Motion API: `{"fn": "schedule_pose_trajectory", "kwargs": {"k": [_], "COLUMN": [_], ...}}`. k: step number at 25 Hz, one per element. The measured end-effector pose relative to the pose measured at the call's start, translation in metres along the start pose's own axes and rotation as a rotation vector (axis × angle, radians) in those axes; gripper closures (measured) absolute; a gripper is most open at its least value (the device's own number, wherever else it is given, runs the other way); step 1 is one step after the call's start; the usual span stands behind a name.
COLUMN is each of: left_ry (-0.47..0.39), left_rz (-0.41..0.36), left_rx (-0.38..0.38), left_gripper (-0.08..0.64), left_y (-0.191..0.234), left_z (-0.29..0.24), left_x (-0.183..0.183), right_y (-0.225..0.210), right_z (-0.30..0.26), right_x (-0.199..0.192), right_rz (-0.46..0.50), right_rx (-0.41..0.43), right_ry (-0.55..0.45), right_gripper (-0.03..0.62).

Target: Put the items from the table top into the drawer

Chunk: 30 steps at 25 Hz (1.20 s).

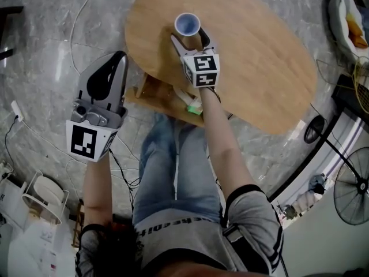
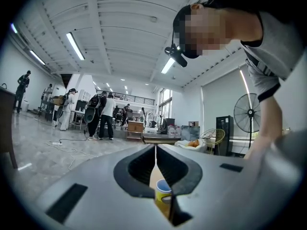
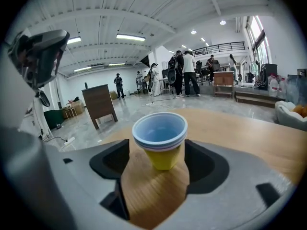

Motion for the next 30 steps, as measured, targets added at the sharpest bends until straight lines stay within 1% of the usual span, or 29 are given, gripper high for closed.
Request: {"fn": "schedule_pose_trajectory", "kwargs": {"k": [2, 3, 4, 6, 8, 14, 17, 20, 22, 24, 28, 30], "left_ry": [0.005, 0.005, 0.004, -0.001, -0.005, -0.035, -0.012, -0.034, -0.032, -0.052, -0.066, -0.087], "left_rz": [0.001, 0.002, 0.002, 0.001, -0.002, -0.012, -0.020, -0.022, -0.027, -0.028, -0.037, -0.040], "left_rx": [0.005, 0.007, 0.008, 0.012, 0.016, 0.040, 0.057, 0.092, 0.108, 0.133, 0.171, 0.194], "left_gripper": [0.548, 0.548, 0.548, 0.548, 0.548, 0.548, 0.548, 0.548, 0.548, 0.548, 0.548, 0.548], "left_y": [0.001, 0.001, 0.000, 0.000, -0.002, -0.020, -0.028, -0.040, -0.051, -0.061, -0.083, -0.094], "left_z": [0.002, 0.003, 0.004, 0.006, 0.008, 0.011, 0.019, 0.024, 0.030, 0.033, 0.046, 0.051], "left_x": [-0.002, -0.003, -0.003, -0.003, -0.002, 0.011, 0.008, 0.016, 0.017, 0.023, 0.028, 0.034], "right_y": [-0.001, -0.003, -0.005, -0.006, -0.006, -0.007, -0.002, 0.005, 0.010, 0.016, 0.028, 0.035], "right_z": [-0.005, -0.006, -0.007, -0.006, -0.001, 0.032, 0.051, 0.072, 0.088, 0.104, 0.134, 0.148], "right_x": [0.003, 0.005, 0.007, 0.011, 0.015, 0.024, 0.030, 0.034, 0.036, 0.037, 0.033, 0.027], "right_rz": [0.004, 0.004, 0.006, 0.009, 0.011, -0.021, -0.029, -0.008, 0.008, 0.018, 0.040, 0.044], "right_rx": [-0.016, -0.025, -0.031, -0.036, -0.030, 0.003, 0.033, 0.076, 0.108, 0.142, 0.209, 0.236], "right_ry": [-0.007, -0.010, -0.013, -0.021, -0.030, -0.078, -0.106, -0.122, -0.129, -0.136, -0.143, -0.141], "right_gripper": [0.250, 0.259, 0.282, 0.288, 0.307, 0.313, 0.313, 0.313, 0.312, 0.311, 0.311, 0.311]}}
Point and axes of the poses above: the fingertips, and each gripper's own axes: z backward along the fingers, y to its left, x out of its top, the point moved 3 cm from there along z, backward along the fingers, and after that the axes turned 5 degrees about -x, right-handed, at the moved point
